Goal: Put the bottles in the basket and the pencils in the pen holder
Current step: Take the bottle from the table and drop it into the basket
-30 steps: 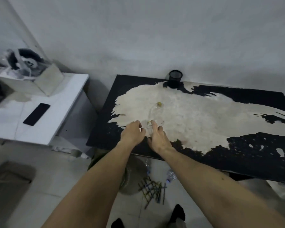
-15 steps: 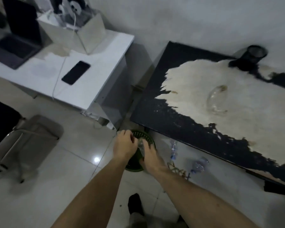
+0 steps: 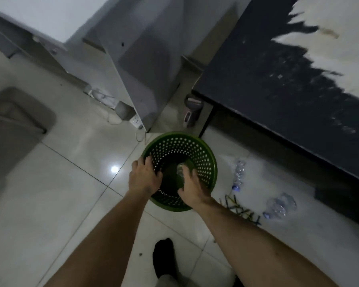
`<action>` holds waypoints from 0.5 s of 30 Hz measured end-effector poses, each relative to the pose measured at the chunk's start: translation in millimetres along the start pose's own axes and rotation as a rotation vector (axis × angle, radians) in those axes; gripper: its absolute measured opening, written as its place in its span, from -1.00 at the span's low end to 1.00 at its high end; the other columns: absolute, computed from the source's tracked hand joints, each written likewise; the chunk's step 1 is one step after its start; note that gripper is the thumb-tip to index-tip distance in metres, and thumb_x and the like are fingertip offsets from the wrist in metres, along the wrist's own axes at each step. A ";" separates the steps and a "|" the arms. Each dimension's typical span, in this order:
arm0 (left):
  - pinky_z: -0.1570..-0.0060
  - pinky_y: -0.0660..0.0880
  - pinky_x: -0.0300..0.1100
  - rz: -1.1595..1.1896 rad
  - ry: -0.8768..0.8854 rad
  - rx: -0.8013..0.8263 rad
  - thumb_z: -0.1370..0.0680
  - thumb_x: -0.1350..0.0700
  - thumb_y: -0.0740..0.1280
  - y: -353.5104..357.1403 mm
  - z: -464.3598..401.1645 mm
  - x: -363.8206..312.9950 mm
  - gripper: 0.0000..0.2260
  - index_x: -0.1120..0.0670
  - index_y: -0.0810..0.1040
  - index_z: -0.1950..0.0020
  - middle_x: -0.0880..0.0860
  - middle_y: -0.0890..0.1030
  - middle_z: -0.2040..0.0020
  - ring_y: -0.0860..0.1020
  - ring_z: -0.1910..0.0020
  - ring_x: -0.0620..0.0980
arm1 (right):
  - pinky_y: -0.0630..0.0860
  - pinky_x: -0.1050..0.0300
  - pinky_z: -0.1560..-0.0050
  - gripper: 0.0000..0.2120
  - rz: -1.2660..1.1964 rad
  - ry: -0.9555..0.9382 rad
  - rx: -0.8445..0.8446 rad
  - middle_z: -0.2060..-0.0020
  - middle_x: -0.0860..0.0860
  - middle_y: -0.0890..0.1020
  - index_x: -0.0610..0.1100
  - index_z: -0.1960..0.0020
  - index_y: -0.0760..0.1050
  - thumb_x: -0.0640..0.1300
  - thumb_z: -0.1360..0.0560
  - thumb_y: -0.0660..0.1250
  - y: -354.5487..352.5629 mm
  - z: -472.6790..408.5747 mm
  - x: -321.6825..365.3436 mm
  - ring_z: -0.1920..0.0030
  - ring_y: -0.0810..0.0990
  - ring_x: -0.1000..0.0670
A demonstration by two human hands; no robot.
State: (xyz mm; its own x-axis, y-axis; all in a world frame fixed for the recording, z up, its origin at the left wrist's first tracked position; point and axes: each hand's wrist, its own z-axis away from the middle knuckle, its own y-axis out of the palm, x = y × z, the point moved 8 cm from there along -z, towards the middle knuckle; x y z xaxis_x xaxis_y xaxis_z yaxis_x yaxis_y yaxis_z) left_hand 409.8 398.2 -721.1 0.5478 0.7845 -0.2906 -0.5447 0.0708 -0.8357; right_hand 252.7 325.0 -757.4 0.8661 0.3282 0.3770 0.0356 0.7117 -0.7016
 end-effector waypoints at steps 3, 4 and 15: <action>-0.40 0.32 0.13 -0.015 -0.001 -0.011 -0.52 -0.09 0.33 34.8 -30.5 19.6 -0.32 0.07 0.14 -0.55 0.13 0.26 -0.48 0.22 -0.45 0.18 | 0.58 -0.06 -0.05 -0.23 0.010 0.031 0.008 -0.39 -0.11 0.32 0.12 -0.58 0.04 -0.11 -0.52 0.38 33.8 -37.1 -12.4 -0.24 0.52 -0.18; -0.41 0.31 0.14 -0.014 0.000 -0.016 -0.51 -0.10 0.33 42.3 -39.4 24.3 -0.28 0.06 0.09 -0.57 0.13 0.22 -0.49 0.20 -0.46 0.19 | 0.56 -0.07 -0.08 -0.24 0.008 0.047 0.005 -0.40 -0.12 0.32 0.12 -0.58 0.04 -0.10 -0.53 0.38 41.5 -47.6 -17.4 -0.27 0.51 -0.19; -0.38 0.31 0.16 0.046 0.036 -0.160 -0.49 -0.07 0.35 84.8 -77.3 42.7 -0.16 0.00 -0.10 -0.60 0.16 0.10 -0.50 0.23 -0.42 0.26 | 0.30 -0.13 -0.49 -0.18 -0.149 0.188 0.037 -0.54 -0.13 0.15 0.12 -0.60 0.02 -0.19 -0.51 0.39 100.5 -127.1 -54.7 -0.51 0.24 -0.21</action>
State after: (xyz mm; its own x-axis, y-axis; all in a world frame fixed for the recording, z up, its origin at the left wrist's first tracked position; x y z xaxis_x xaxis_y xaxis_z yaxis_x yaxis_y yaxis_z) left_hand 436.1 390.1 -840.3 0.5485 0.7618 -0.3447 -0.4634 -0.0662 -0.8837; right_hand 272.3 299.7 -925.3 0.9303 0.0992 0.3531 0.1546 0.7669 -0.6229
